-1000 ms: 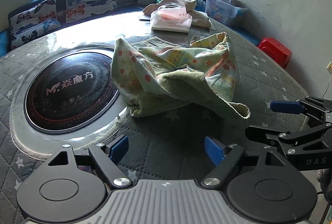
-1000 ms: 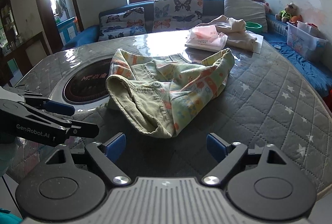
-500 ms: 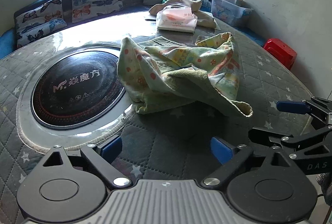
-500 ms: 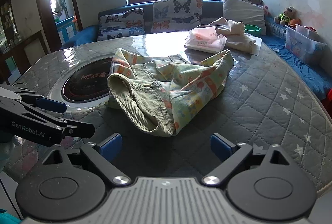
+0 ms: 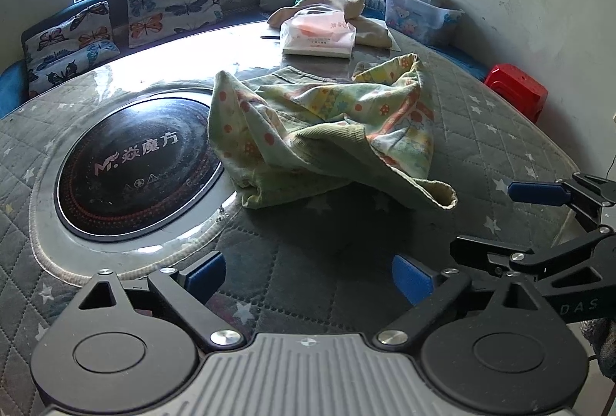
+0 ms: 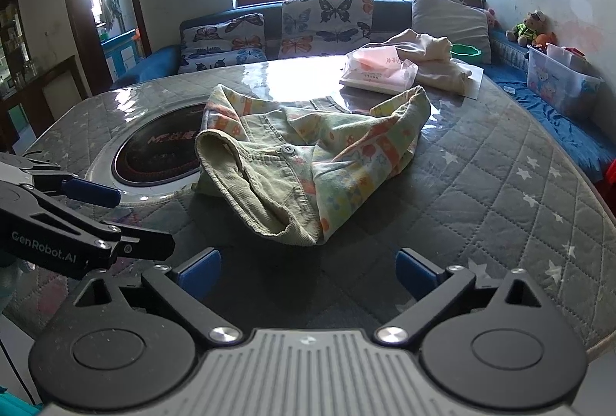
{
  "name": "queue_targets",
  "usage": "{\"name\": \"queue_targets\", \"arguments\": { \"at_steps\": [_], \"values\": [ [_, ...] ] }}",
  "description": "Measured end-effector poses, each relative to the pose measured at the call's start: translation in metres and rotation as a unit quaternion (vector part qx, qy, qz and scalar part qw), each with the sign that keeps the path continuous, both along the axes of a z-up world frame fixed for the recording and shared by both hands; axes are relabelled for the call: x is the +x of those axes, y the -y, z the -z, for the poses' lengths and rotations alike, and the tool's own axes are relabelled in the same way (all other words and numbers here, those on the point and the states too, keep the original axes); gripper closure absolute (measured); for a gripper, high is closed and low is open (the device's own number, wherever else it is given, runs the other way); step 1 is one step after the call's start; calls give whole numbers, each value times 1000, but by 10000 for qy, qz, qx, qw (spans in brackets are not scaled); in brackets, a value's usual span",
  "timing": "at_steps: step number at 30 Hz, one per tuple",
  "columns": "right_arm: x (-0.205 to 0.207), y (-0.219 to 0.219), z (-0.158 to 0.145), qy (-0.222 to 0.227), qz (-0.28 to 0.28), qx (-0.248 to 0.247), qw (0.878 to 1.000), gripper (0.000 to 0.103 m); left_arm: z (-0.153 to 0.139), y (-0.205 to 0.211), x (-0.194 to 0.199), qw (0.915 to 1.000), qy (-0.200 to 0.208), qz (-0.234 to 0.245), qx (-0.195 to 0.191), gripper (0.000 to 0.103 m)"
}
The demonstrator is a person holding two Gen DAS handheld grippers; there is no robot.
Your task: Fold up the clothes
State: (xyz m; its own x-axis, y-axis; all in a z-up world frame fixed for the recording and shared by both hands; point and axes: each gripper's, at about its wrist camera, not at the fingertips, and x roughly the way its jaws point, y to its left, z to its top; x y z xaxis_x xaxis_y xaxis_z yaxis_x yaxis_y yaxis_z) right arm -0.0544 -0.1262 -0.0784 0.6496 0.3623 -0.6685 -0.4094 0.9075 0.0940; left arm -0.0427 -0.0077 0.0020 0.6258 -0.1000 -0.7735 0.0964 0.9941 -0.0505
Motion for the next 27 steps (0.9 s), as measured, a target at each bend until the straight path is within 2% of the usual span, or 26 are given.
{"name": "queue_targets", "arguments": {
  "at_steps": [13,27],
  "values": [
    [0,1,3,-37,2,-10,10000,0,4,-3,0,9999,-62,-123,18,0],
    [4,0,5,-69,-6,-19,10000,0,8,-5,5,9997,-180,-158,-38,0]
  ]
}}
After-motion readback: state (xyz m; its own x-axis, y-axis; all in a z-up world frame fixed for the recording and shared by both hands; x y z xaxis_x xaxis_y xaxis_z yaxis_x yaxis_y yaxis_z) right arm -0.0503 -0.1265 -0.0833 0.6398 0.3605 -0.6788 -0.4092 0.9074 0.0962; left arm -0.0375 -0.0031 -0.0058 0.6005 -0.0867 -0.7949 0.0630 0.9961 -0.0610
